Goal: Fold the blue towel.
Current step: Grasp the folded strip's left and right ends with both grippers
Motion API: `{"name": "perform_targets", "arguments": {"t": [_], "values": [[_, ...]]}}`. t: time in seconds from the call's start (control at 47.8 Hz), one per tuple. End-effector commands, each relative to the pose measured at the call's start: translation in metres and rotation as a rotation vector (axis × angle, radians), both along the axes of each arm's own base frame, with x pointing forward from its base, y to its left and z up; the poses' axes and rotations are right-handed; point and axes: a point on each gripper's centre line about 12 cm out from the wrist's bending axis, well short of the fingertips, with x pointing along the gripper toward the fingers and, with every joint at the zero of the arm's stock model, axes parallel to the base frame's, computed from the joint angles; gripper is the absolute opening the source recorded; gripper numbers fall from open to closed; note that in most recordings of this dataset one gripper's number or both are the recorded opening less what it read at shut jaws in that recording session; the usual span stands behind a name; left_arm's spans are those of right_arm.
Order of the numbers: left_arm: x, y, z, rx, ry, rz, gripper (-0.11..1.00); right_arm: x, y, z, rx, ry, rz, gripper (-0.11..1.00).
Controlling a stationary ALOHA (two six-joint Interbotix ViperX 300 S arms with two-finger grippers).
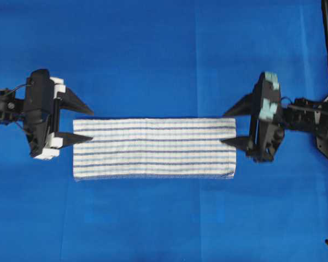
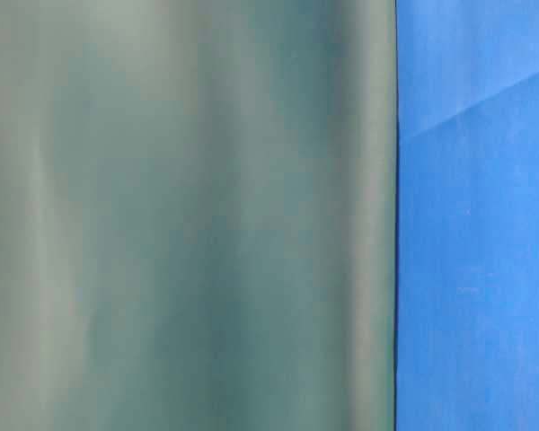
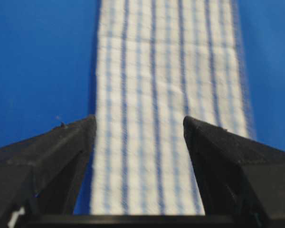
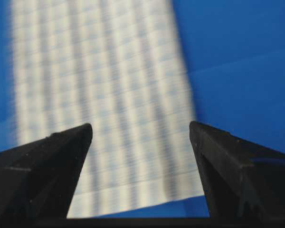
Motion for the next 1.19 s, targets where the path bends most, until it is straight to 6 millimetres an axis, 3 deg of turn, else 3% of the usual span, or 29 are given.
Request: {"name": "perform_targets", "arguments": {"t": [0.0, 0.147, 0.523, 0.691, 0.879, 1.005, 1.172], "values": [[0.012, 0.008, 0.005, 0.006, -0.012, 0.024, 0.67, 0.005, -0.011, 0.007, -0.025, -0.025, -0.027, 0.90], [0.018, 0.014, -0.009, 0.006, 0.038, 0.044, 0.64, 0.007, -0.024, 0.000, -0.052, -0.002, -0.059, 0.89], [0.024, 0.015, -0.049, 0.003, 0.166, 0.049, 0.58, 0.019, -0.024, -0.037, -0.055, 0.129, -0.055, 0.86], [0.023, 0.014, -0.058, 0.004, 0.196, 0.046, 0.37, 0.023, -0.021, -0.040, -0.055, 0.138, -0.043, 0.66], [0.023, 0.008, -0.062, 0.004, 0.213, 0.026, 0.03, 0.021, -0.013, -0.042, -0.054, 0.152, -0.010, 0.26], [0.024, 0.006, -0.061, -0.005, 0.212, 0.028, 0.02, 0.020, -0.008, -0.042, -0.048, 0.161, 0.006, 0.07], [0.025, 0.004, -0.061, -0.007, 0.229, 0.024, 0.02, 0.021, -0.009, -0.038, -0.050, 0.145, 0.006, 0.06]]}}
